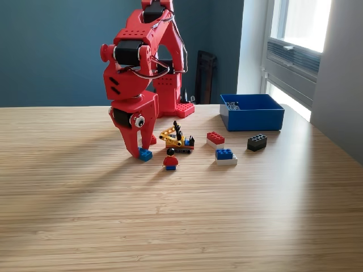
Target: Grasp a lego block and put it in the bin.
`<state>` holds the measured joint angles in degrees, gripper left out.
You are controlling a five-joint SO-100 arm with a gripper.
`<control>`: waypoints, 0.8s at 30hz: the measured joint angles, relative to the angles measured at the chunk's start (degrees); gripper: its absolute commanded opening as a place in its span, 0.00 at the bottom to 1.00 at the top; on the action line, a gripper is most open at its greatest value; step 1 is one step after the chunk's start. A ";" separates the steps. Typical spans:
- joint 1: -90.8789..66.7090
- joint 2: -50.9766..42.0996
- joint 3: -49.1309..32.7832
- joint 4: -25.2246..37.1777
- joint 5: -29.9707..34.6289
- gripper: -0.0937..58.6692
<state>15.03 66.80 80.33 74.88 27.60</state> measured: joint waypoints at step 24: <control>-29.36 27.86 4.83 11.69 -7.21 0.00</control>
<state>-14.33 94.66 85.17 86.57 20.39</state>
